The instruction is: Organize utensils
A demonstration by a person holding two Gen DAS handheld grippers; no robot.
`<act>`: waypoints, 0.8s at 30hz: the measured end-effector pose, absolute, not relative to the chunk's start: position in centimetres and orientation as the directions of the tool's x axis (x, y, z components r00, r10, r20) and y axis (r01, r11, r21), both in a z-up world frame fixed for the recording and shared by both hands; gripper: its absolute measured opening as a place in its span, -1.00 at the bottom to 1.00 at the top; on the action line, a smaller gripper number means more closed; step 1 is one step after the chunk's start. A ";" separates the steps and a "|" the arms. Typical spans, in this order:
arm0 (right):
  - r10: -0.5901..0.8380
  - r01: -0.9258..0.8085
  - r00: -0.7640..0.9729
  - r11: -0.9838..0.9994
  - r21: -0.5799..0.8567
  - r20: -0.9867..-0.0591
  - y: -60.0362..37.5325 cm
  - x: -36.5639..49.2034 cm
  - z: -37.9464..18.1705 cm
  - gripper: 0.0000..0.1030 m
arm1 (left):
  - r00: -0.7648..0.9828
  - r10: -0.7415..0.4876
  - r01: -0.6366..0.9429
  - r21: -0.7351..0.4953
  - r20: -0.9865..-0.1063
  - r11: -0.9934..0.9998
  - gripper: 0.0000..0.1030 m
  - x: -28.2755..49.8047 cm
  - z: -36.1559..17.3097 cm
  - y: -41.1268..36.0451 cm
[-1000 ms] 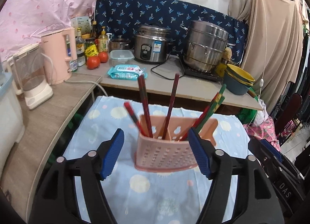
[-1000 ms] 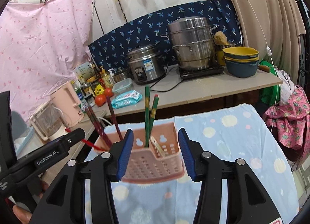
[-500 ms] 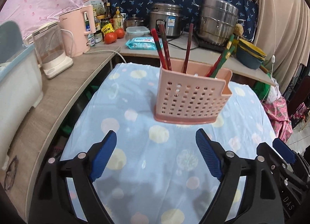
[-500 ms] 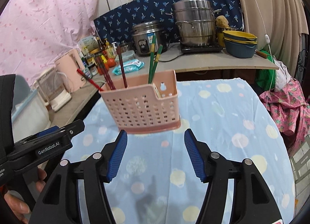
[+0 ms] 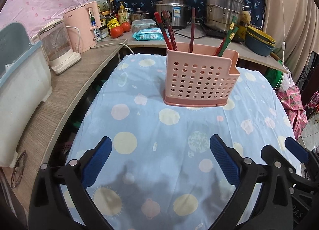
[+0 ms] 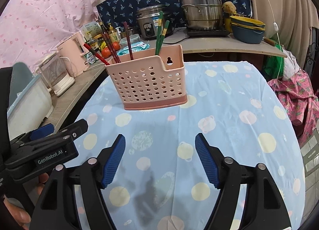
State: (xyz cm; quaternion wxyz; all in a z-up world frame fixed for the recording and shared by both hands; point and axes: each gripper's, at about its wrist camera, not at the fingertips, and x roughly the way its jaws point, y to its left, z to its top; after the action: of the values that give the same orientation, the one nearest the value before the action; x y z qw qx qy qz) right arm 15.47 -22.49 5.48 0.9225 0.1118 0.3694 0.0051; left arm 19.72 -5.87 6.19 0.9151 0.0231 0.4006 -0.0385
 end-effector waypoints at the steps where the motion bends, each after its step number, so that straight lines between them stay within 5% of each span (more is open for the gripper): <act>1: 0.086 0.077 0.726 0.976 0.205 -0.682 -22.5 15.4 5.6 0.52 | 0.672 -0.051 0.090 0.013 -0.739 0.996 0.85 19.7 6.1 -5.9; 8: 0.092 0.075 0.707 0.976 0.204 -0.701 -22.5 15.8 5.3 0.90 | 0.655 -0.026 0.079 0.034 -0.755 0.996 0.86 20.0 5.6 -5.9; 24: 0.008 0.101 0.728 0.988 0.118 -0.685 -22.3 16.2 5.8 0.88 | 0.648 -0.001 0.066 0.055 -0.762 0.996 0.86 20.6 5.2 -5.7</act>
State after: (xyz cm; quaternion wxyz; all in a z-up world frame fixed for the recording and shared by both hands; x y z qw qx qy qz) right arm 16.19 -22.28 5.84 0.9266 0.0738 0.3678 -0.0252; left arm 20.58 -5.72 5.19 0.9068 0.0390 0.4194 -0.0186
